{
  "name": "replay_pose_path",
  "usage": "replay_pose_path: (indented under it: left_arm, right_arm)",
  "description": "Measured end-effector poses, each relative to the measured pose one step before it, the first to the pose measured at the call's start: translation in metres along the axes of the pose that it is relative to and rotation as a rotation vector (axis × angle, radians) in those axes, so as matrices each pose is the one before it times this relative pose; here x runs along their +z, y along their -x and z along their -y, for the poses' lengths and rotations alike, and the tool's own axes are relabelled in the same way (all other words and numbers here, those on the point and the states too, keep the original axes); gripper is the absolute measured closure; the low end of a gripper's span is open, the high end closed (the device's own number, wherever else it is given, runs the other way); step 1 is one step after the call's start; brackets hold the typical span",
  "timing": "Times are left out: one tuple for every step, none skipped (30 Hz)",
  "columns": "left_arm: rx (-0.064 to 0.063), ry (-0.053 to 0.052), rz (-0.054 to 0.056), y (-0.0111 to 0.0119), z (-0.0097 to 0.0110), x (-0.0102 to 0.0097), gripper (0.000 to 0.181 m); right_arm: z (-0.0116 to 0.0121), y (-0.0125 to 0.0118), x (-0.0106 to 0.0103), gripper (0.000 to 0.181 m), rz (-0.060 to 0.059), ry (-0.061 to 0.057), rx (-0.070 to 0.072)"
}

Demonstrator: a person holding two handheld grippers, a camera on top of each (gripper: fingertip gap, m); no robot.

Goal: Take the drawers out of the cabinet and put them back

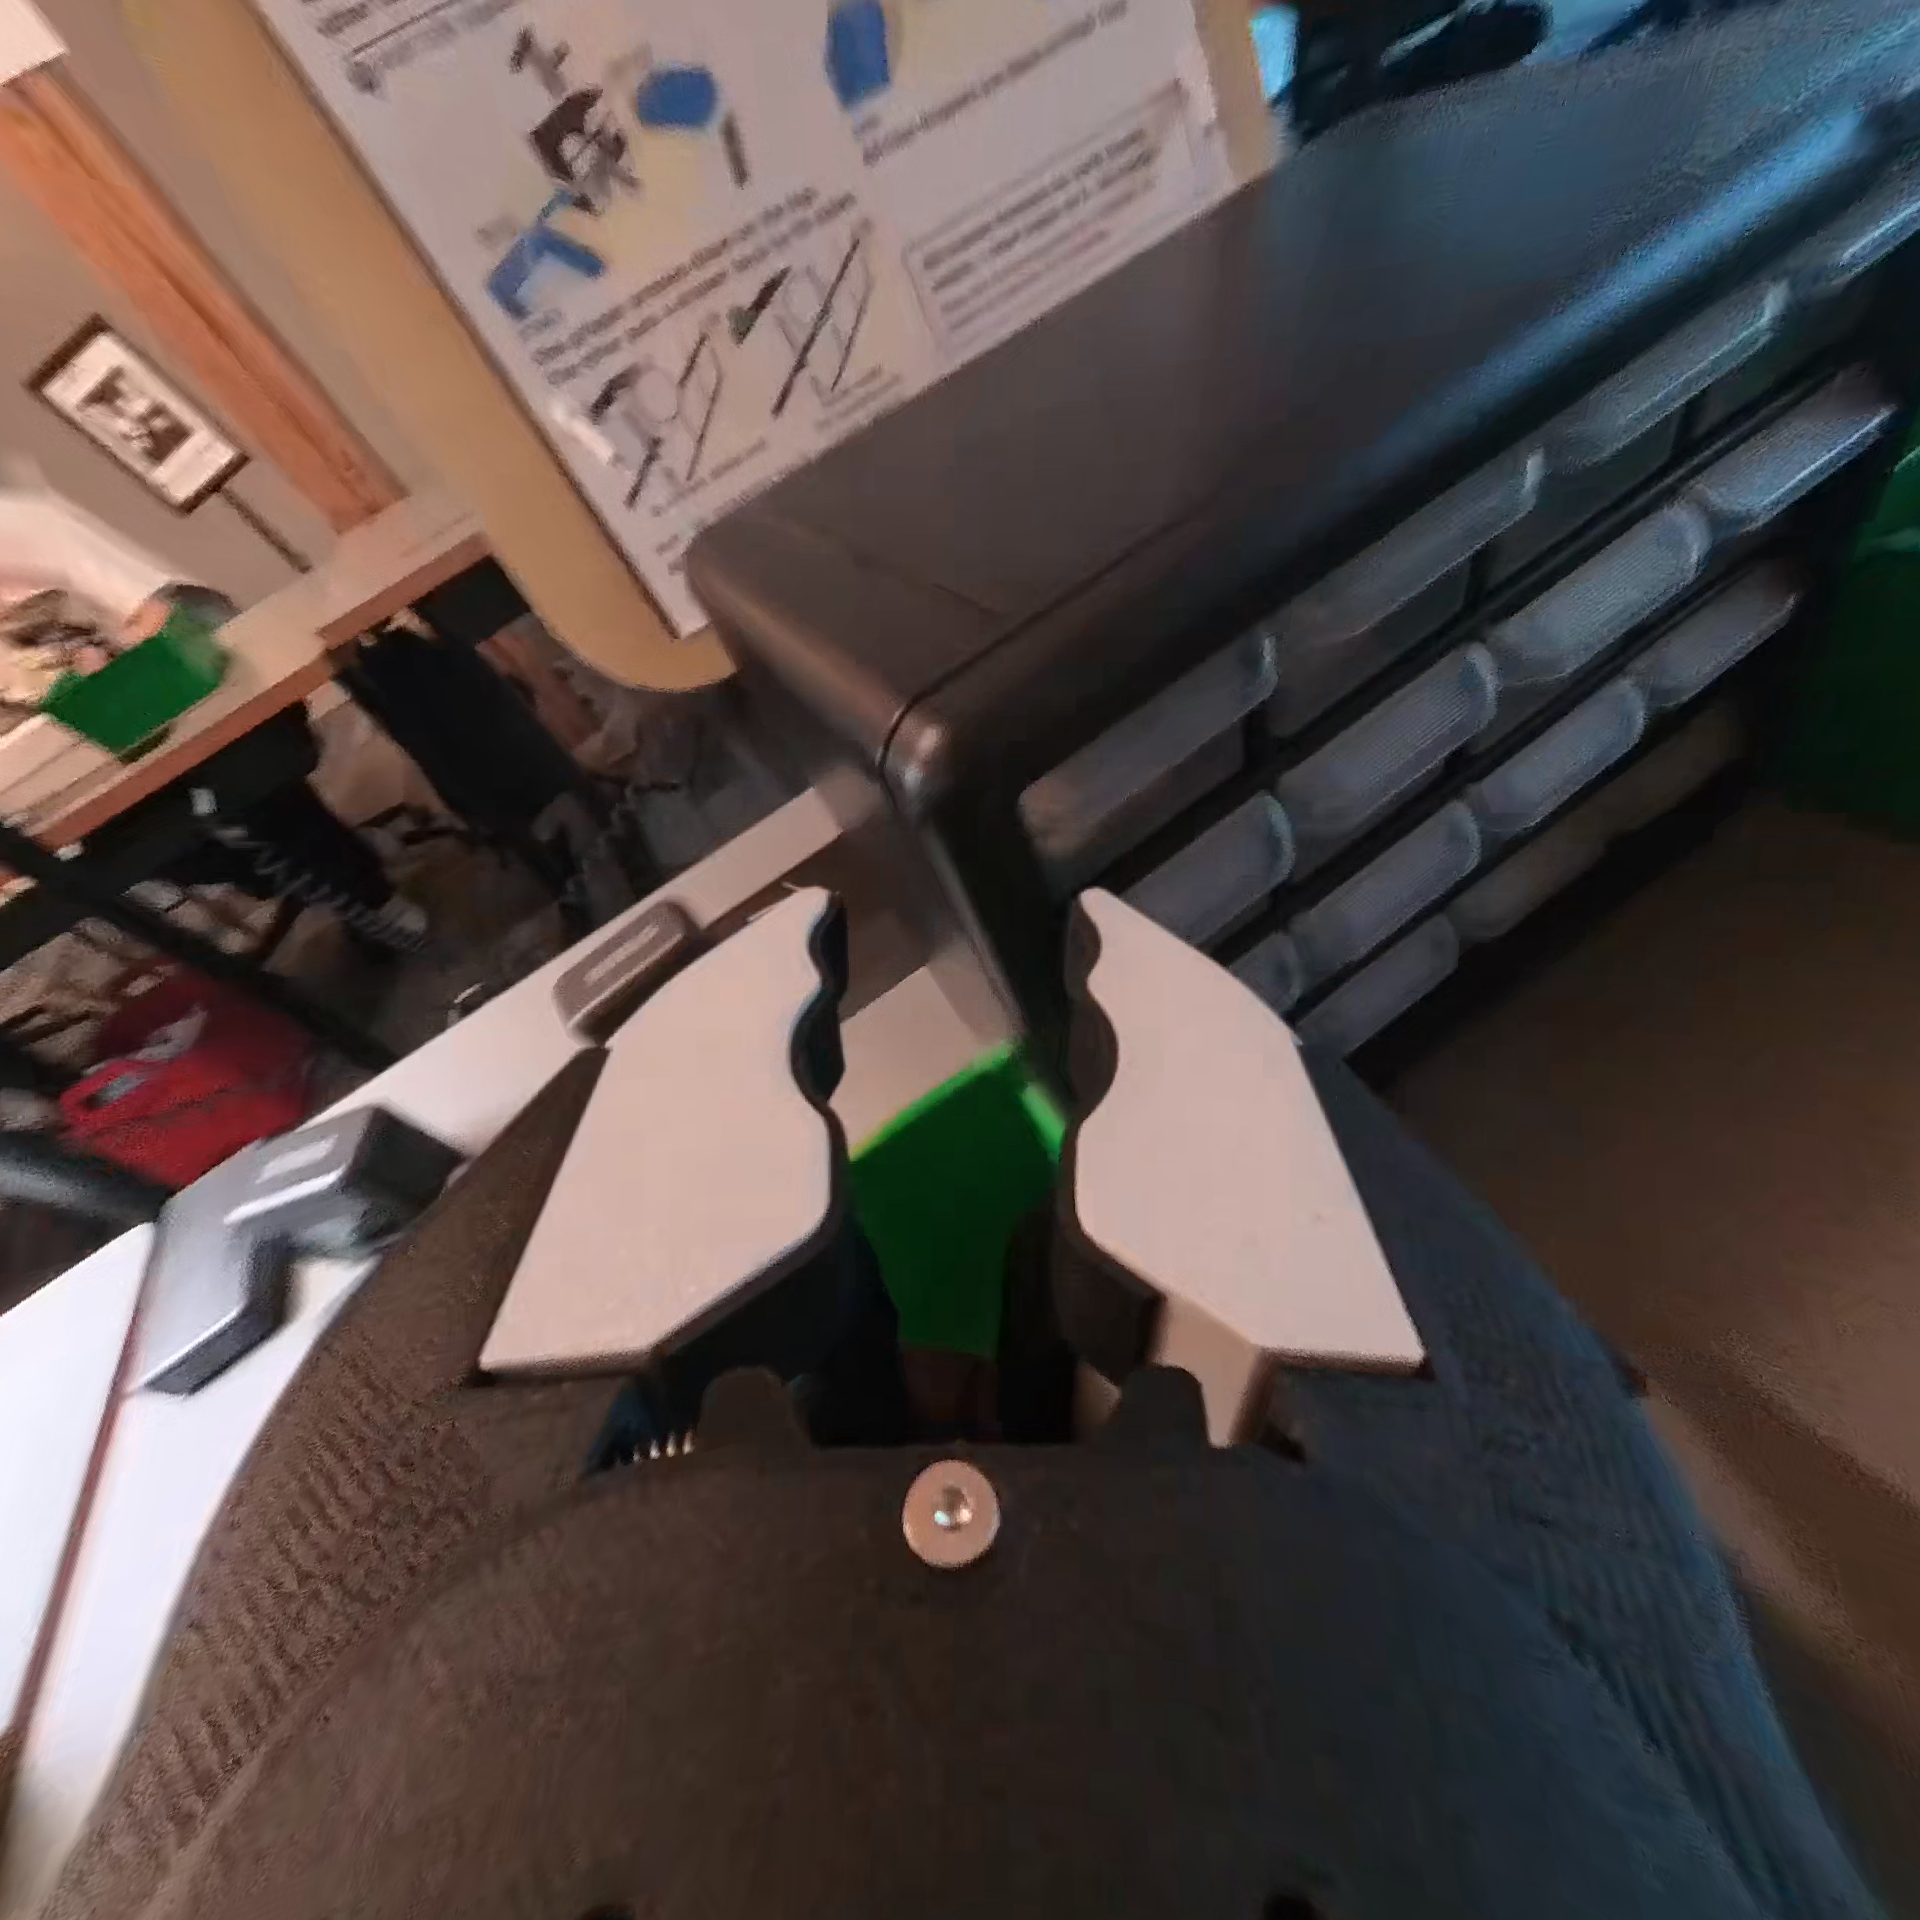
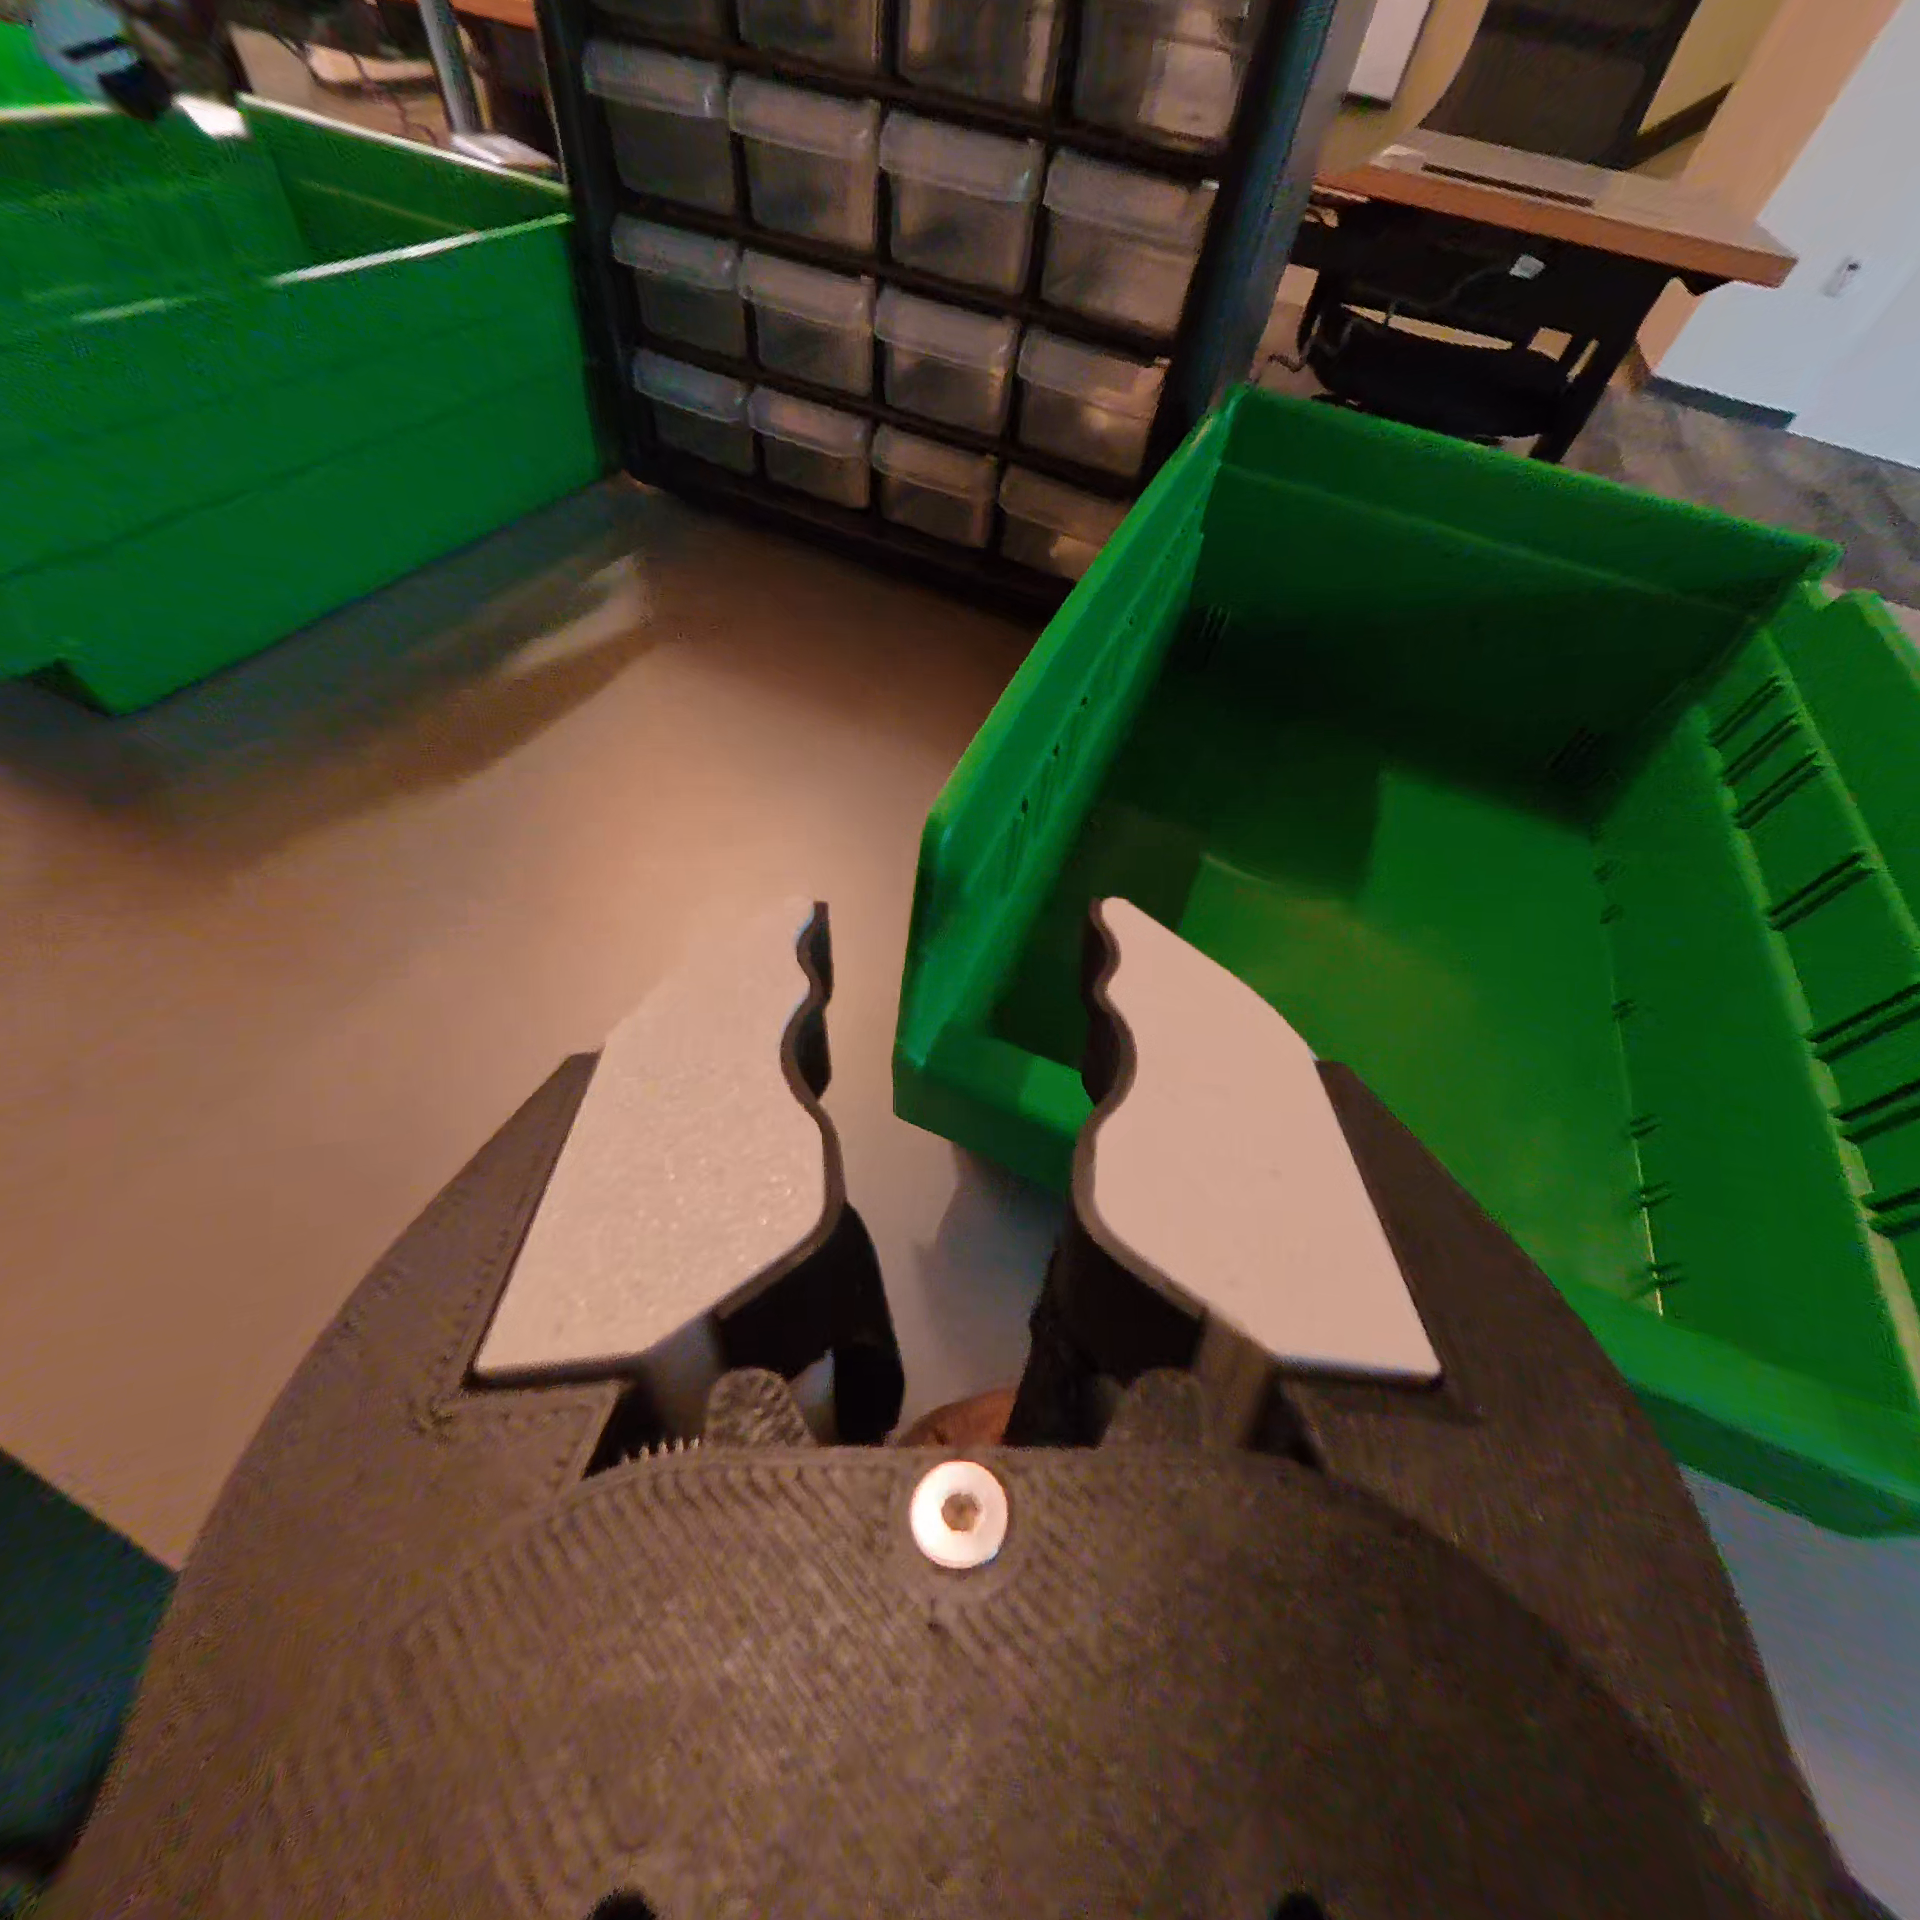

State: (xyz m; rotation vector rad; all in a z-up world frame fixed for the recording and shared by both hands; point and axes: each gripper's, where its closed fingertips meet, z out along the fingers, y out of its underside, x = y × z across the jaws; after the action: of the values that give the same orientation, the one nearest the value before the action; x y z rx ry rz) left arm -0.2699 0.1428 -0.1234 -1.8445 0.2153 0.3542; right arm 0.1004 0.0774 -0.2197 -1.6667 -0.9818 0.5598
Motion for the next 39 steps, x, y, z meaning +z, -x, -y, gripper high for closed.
replay_pose_path:
  left_arm:
    - [-0.0241,-0.0209,-0.0045,-0.00051,0.00439,0.00509,0.145]
    - [0.0003,0.0017,-0.0112,-0.00190,0.00130,0.00400,0.150]
    - [0.0201,0.0188,0.0033,-0.00058,-0.00177,0.00328,0.151]
    - [0.0277,0.0019,0.0221,0.00135,-0.00048,0.00214,0.151]
    - [0.0154,-0.0048,0.0197,0.00109,-0.00032,0.00135,0.151]
    - [-0.0002,-0.0089,0.0081,0.00023,-0.00003,0.00074,0.151]
    - [-0.0077,-0.0079,-0.0006,-0.00008,0.00001,0.00017,0.151]
    - [-0.0049,-0.0050,-0.0040,0.00004,0.00007,0.00006,0.151]
    - [-0.0031,-0.0026,-0.0026,0.00004,0.00018,0.00015,0.151]
    - [0.0000,-0.0006,0.0011,0.00010,0.00004,0.00026,0.151]
    - [0.0012,0.0002,0.0033,-0.00001,0.00017,0.00032,0.151]
    - [-0.0033,-0.0004,0.0039,-0.00012,0.00014,0.00060,0.151]
    - [-0.0015,0.0005,0.0048,-0.00030,0.00031,0.00053,0.150]
    - [0.0060,0.0020,0.0051,-0.00038,0.00024,0.00066,0.150]
    - [0.0028,0.0025,0.0032,-0.00043,0.00027,0.00083,0.149]
    - [-0.0069,0.0012,0.0011,-0.00018,0.00031,0.00115,0.149]
    - [-0.0089,-0.0018,-0.0003,-0.00020,0.00031,0.00119,0.149]
    - [-0.0014,-0.0027,-0.0007,-0.00013,0.00030,0.00094,0.149]
    - [0.0070,-0.0003,-0.0014,-0.00003,0.00000,0.00063,0.148]
    - [0.0120,0.0070,-0.0037,0.00007,-0.00035,-0.00058,0.148]
    - [0.0039,0.0118,-0.0064,-0.00023,-0.00008,-0.00250,0.149]
    - [-0.0175,-0.0009,-0.0089,-0.00136,0.00263,-0.00640,0.149]
    - [-0.0378,-0.0186,-0.0085,-0.00254,0.00524,-0.01077,0.147]
    - [-0.0465,-0.0299,-0.0175,-0.00514,0.00605,-0.01484,0.145]
    - [-0.0477,-0.0310,-0.0282,-0.00836,0.00498,-0.01821,0.141]
    - [-0.0470,-0.0245,-0.0297,-0.01058,0.00248,-0.02083,0.135]
    - [-0.0445,-0.0151,-0.0255,-0.01223,-0.00144,-0.02287,0.129]
    - [-0.0449,-0.0114,-0.0140,-0.01250,-0.00535,-0.02351,0.123]
    - [-0.0463,-0.0201,0.0058,-0.01127,-0.00813,-0.02255,0.119]
    - [-0.0476,-0.0237,0.0230,-0.00944,-0.01059,-0.02026,0.115]
    - [-0.0416,-0.0165,0.0348,-0.00739,-0.01339,-0.01690,0.112]
    - [-0.0208,0.0009,0.0441,-0.00536,-0.01625,-0.01299,0.110]
    - [0.0140,0.0197,0.0567,-0.00215,-0.01831,-0.00908,0.108]
    - [0.0329,0.0263,0.0746,0.00139,-0.01759,-0.00557,0.106]
    - [0.0271,0.0202,0.0603,0.00009,-0.01457,-0.00238,0.106]
    - [0.0176,0.0281,0.0386,-0.00198,-0.01271,0.00083,0.106]
    - [0.0323,0.0386,0.0246,-0.00272,-0.01074,0.00324,0.108]
    - [0.0515,0.0371,0.0296,-0.00091,-0.00645,0.00416,0.119]
    - [0.0480,0.0269,0.0431,0.00205,-0.00142,0.00368,0.138]
  right_arm:
    - [-0.00208,-0.00001,0.00104,0.136,-0.0089,0.0087,-0.0049]
    - [-0.00182,0.00087,0.00110,0.137,-0.0004,0.0083,-0.0038]
    - [-0.00153,0.00091,0.00116,0.137,0.0017,0.0062,-0.0013]
    - [-0.00117,0.00012,0.00127,0.138,-0.0009,0.0048,-0.0009]
    - [-0.00093,-0.00118,0.00132,0.140,-0.0081,0.0044,-0.0014]
    - [-0.00079,-0.00204,0.00135,0.143,-0.0117,0.0037,-0.0020]
    - [-0.00058,-0.00134,0.00137,0.145,-0.0062,0.0018,-0.0029]
    - [-0.00035,-0.00030,0.00150,0.147,0.0001,0.0002,-0.0017]
    - [-0.00054,-0.00011,0.00154,0.152,0.0001,0.0013,-0.0001]
    - [-0.00016,0.00067,0.00123,0.155,0.0050,-0.0001,-0.0013]
    - [0.00064,0.00129,0.00104,0.159,0.0086,-0.0023,0.0018]
    - [0.00019,0.00093,0.00099,0.162,0.0050,0.0008,0.0036]
    - [0.00019,0.00034,0.00113,0.166,0.0011,0.0001,0.0035]
    - [0.00008,-0.00035,0.00108,0.169,-0.0051,-0.0009,0.0032]
    - [-0.00002,-0.00087,0.00097,0.171,-0.0079,-0.0004,0.0017]
    - [-0.00004,-0.00174,0.00070,0.172,-0.0140,-0.0002,0.0012]
    - [0.00012,-0.00162,0.00062,0.172,-0.0109,-0.0003,0.0013]
    - [-0.00002,-0.00131,0.00058,0.172,-0.0074,0.0016,0.0015]
    - [0.00010,-0.00112,0.00065,0.172,-0.0044,0.0005,0.0007]
    - [0.00003,-0.00075,0.00075,0.172,-0.0009,0.0005,0.0003]
    - [0.00021,-0.00038,0.00052,0.172,0.0010,0.0000,0.0012]
    - [0.00017,-0.00036,0.00039,0.172,0.0018,-0.0002,0.0017]
    - [0.00038,-0.00003,0.00015,0.171,0.0012,-0.0032,-0.0018]
    - [0.00112,-0.00065,-0.00027,0.164,-0.0049,-0.0075,-0.0007]
    - [0.00164,-0.00042,-0.00055,0.156,-0.0030,-0.0091,-0.0026]
    - [0.00161,-0.00066,-0.00037,0.151,-0.0049,-0.0090,-0.0044]
    - [0.00109,-0.00103,-0.00011,0.147,-0.0081,-0.0069,-0.0059]
    - [-0.00002,-0.00119,0.00049,0.142,-0.0098,-0.0005,-0.0055]
    - [-0.00104,-0.00079,0.00106,0.137,-0.0088,0.0060,-0.0026]
    - [-0.00161,-0.00003,0.00144,0.135,-0.0058,0.0090,-0.0006]
    - [-0.00103,0.00140,0.00174,0.134,-0.0001,0.0068,-0.0004]
    - [-0.00035,0.00178,0.00183,0.135,0.0004,0.0044,-0.0012]
    - [-0.00068,0.00112,0.00197,0.140,-0.0060,0.0092,-0.0067]
    - [-0.00131,0.00088,0.00213,0.151,-0.0087,0.0149,-0.0160]
    - [-0.00205,0.00030,0.00207,0.165,-0.0113,0.0187,-0.0185]
    - [-0.00155,-0.00258,0.00139,0.172,-0.0287,0.0126,-0.0090]
    - [0.00012,-0.00023,0.00035,0.173,-0.0070,-0.0009,-0.0018]
    - [-0.00034,-0.00046,0.00008,0.173,-0.0048,0.0055,0.0167]
    - [-0.00054,-0.00148,-0.00030,0.174,-0.0097,0.0062,0.0099]
